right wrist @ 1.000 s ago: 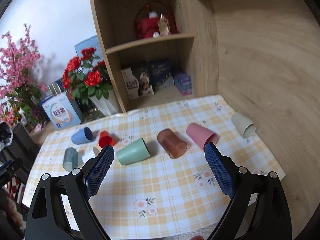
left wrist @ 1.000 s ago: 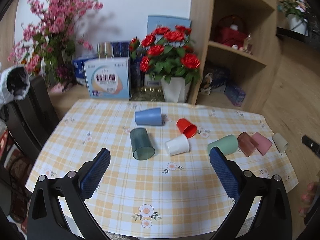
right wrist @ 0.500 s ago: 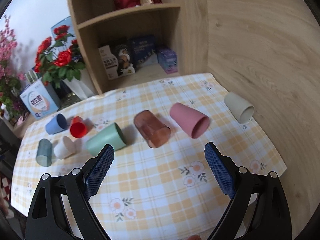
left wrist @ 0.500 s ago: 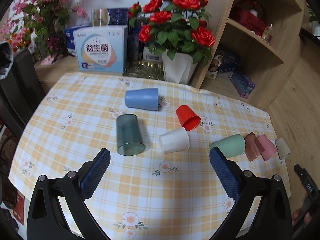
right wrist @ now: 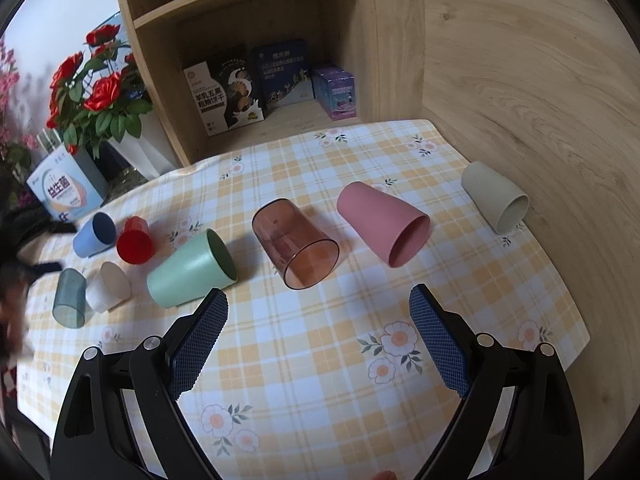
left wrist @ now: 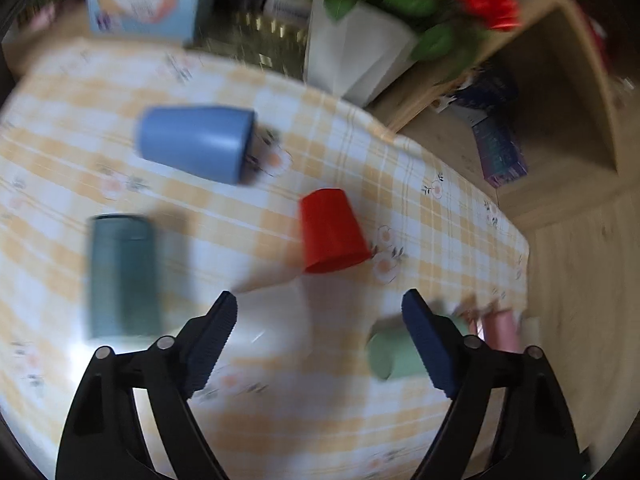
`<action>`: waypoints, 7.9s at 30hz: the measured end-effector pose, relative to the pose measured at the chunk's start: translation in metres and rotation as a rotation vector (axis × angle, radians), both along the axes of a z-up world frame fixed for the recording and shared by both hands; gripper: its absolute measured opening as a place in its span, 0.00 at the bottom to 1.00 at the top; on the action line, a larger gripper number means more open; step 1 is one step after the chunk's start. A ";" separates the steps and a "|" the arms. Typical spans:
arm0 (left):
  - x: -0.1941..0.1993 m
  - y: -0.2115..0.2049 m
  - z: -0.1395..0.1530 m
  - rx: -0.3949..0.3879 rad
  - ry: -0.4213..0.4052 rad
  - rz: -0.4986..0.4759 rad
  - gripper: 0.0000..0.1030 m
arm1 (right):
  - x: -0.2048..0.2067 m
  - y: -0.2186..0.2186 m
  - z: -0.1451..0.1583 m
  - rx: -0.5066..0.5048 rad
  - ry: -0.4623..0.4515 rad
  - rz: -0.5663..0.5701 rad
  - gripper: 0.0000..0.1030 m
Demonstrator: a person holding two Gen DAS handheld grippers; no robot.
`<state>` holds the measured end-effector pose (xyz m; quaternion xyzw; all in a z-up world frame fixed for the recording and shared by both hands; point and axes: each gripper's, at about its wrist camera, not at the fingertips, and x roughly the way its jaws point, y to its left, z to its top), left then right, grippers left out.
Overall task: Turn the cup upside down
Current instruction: 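Move the left tool down toward the red cup lying on its side, then close the left tool around the red cup's body, then lift the red cup with the left tool and carry it toward the right tool, then close the right tool on the red cup while the left tool releases it, then rotate the red cup in the right tool so its base faces up, then lower the red cup rim-down onto the tablecloth and open the right tool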
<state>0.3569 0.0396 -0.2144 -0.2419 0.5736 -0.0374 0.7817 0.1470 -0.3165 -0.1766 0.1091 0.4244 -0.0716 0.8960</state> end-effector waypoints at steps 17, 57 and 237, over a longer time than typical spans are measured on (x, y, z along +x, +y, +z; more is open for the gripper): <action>0.086 -0.030 -0.079 0.050 0.206 0.012 0.62 | 0.014 -0.009 -0.027 0.010 0.067 -0.007 0.87; -0.183 -0.089 -0.070 0.034 0.028 -0.225 0.53 | -0.044 0.018 0.006 0.026 -0.012 0.025 0.87; -0.240 0.036 0.028 0.318 -0.413 -0.020 0.94 | 0.008 0.065 -0.047 0.000 0.207 0.191 0.55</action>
